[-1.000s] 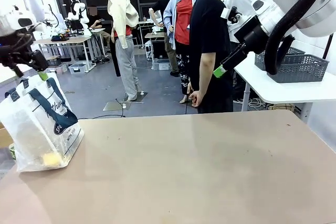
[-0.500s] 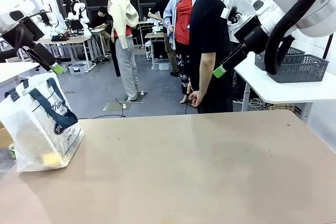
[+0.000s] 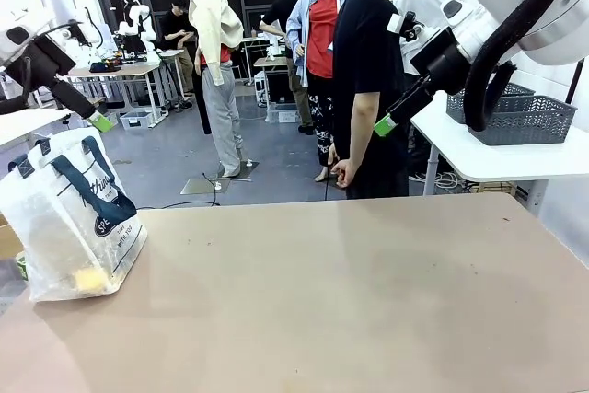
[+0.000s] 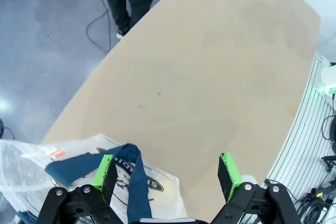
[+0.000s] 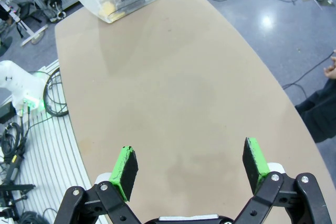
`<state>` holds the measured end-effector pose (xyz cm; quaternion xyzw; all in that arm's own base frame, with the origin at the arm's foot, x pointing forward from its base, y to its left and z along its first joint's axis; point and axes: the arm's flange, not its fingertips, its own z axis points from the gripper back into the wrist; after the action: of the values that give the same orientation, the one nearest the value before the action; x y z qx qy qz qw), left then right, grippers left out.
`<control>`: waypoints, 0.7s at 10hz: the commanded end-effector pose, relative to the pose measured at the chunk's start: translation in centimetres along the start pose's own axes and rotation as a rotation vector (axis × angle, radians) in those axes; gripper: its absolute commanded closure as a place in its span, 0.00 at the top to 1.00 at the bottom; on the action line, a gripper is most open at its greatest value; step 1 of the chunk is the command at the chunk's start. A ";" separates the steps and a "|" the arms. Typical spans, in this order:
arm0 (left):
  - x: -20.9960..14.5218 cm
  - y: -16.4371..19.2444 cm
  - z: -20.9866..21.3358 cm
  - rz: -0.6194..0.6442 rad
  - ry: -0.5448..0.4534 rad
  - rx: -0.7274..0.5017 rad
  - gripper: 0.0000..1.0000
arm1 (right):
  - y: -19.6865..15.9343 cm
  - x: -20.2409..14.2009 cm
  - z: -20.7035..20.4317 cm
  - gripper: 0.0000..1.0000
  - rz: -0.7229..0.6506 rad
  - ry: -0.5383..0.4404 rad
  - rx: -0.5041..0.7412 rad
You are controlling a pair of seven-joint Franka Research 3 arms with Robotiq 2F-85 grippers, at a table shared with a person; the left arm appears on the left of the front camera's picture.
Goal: Transfer purchased items from the store into the shopping bag.
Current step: Move the Reusable shopping bag to the right side of the table.
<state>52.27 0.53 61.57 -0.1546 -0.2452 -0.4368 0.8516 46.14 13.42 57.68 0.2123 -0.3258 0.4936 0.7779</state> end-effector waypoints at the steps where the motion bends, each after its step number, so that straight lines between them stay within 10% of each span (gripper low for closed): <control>1: -0.3 0.4 -0.2 -0.059 -0.101 -0.016 1.00 | -0.1 0.2 0.1 1.00 -0.010 0.018 0.003; 7: 0.5 0.0 -0.2 -0.058 -0.091 -0.025 1.00 | -0.1 0.2 0.1 1.00 -0.010 0.018 0.003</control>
<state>52.69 0.27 61.43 -0.1783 -0.2802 -0.4550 0.8262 46.14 13.42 57.68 0.2123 -0.3258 0.4936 0.7779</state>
